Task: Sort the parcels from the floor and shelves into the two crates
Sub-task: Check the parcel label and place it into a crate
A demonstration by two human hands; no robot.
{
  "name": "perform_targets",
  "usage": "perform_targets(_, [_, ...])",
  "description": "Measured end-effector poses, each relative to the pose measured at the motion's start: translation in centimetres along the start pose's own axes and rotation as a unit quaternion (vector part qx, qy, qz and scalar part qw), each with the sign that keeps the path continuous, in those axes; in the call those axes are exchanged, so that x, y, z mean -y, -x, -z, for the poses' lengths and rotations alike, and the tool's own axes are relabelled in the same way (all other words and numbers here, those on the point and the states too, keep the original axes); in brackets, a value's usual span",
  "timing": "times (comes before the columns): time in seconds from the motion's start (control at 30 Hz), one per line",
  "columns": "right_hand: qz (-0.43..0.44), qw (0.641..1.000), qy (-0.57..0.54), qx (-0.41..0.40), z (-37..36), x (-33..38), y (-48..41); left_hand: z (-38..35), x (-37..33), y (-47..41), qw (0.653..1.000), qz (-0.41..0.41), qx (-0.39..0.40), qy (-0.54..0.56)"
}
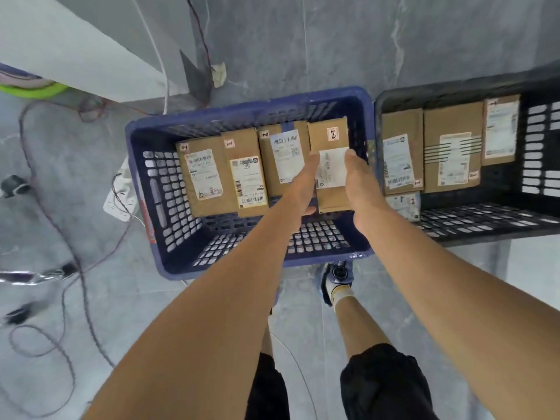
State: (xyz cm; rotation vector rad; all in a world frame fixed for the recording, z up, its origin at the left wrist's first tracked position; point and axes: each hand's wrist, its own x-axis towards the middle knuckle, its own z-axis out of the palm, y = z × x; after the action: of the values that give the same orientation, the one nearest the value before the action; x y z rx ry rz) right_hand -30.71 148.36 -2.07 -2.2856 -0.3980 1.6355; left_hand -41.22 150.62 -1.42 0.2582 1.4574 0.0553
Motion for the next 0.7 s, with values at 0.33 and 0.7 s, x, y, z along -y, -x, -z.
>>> perform_targets(0.33, [-0.016, 0.999, -0.032, 0.0, -2.9, 0.3, -6.7, 0.4, -1.0, -7.2, 1.0, -0.008, -0.002, -0.01])
perform_targets(0.7, [-0.003, 1.0, -0.013, 0.02, -3.2, -1.1, -9.3, -0.5, -1.0, -11.1, 1.0, -0.011, -0.006, 0.009])
